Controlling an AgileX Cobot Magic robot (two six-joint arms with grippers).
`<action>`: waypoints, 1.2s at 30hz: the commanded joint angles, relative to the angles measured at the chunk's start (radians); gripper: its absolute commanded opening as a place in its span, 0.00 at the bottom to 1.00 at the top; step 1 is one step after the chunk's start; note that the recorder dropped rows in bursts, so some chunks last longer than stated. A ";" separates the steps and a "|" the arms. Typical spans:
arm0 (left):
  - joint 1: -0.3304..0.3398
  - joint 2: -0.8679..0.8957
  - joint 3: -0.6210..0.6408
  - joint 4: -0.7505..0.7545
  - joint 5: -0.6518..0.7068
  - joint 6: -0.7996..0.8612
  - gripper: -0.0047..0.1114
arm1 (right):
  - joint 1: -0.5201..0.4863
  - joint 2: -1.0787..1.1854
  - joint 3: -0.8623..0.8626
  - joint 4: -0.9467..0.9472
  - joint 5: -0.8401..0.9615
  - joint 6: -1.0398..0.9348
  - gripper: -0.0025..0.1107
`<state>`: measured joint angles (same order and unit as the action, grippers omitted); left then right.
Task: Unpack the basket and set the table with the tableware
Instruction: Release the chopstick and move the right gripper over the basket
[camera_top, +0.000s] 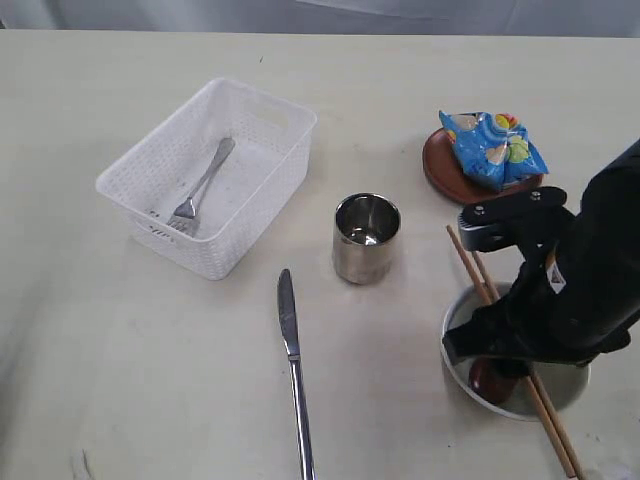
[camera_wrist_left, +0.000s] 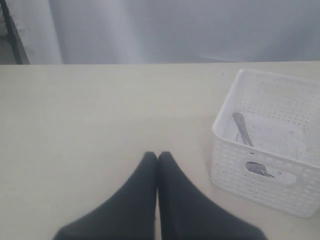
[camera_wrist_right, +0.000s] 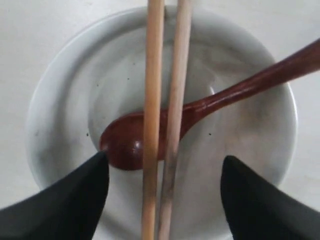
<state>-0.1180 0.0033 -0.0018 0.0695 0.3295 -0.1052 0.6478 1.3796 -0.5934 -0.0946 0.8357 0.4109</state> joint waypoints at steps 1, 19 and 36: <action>-0.007 -0.003 0.002 0.004 -0.005 0.001 0.04 | -0.007 -0.002 -0.091 -0.006 0.106 -0.036 0.58; -0.007 -0.003 0.002 0.004 -0.005 0.001 0.04 | 0.031 0.196 -0.865 0.284 0.346 -0.307 0.58; -0.007 -0.003 0.002 0.004 -0.005 0.001 0.04 | 0.188 0.813 -1.409 0.398 0.222 0.003 0.42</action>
<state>-0.1180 0.0033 -0.0018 0.0695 0.3295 -0.1052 0.8109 2.1349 -1.9621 0.3374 1.0999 0.3387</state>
